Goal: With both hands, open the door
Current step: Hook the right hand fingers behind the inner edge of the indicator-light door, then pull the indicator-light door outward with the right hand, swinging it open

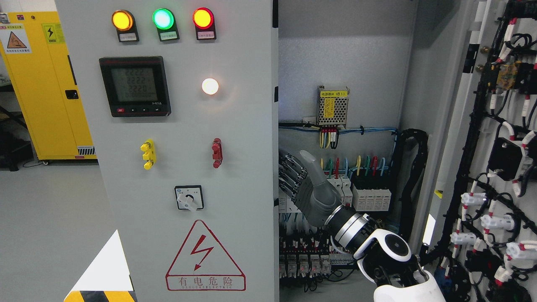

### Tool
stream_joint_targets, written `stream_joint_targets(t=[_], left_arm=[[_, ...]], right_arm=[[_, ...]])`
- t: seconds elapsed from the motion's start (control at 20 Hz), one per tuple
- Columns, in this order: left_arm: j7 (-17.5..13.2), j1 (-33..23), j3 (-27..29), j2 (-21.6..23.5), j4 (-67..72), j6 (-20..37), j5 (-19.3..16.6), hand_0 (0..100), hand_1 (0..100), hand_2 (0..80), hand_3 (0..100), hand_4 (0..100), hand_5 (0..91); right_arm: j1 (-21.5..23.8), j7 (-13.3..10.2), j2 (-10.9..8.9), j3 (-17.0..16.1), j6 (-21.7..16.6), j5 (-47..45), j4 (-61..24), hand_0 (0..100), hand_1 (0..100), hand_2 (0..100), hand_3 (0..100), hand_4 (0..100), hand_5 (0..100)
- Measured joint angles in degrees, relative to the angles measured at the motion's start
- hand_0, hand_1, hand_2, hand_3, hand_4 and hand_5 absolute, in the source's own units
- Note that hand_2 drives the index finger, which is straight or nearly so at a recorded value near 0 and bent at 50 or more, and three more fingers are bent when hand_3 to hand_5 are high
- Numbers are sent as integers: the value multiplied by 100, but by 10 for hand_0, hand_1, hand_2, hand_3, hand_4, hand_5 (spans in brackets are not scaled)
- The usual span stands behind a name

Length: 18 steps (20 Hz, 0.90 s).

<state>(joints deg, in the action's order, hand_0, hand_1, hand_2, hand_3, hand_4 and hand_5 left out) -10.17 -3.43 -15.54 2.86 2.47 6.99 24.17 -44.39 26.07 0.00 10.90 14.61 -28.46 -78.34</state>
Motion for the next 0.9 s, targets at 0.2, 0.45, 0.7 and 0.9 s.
stream_joint_targets(t=[0.2, 0.45, 0.7, 0.9], left_arm=[[-1, 0, -1, -2, 0, 0, -2, 365, 159, 0, 0, 0, 0], [-7, 0, -1, -3, 0, 0, -1, 366, 158, 0, 0, 0, 0], [-9, 0, -1, -4, 0, 1, -1, 366, 159, 0, 0, 0, 0], [-9, 0, -1, -4, 0, 1, -1, 366, 159, 0, 0, 0, 0]], right_arm=[[-40, 82, 0, -11, 7, -1, 50, 215, 61, 0, 0, 0, 0], [-62, 266, 0, -21, 13, 3, 94, 215, 61, 0, 0, 0, 0], [-72, 336, 0, -25, 60, 5, 140, 215, 61, 0, 0, 0, 0], [-85, 473, -1, -31, 172, 6, 180, 215, 62, 0, 0, 0, 0]])
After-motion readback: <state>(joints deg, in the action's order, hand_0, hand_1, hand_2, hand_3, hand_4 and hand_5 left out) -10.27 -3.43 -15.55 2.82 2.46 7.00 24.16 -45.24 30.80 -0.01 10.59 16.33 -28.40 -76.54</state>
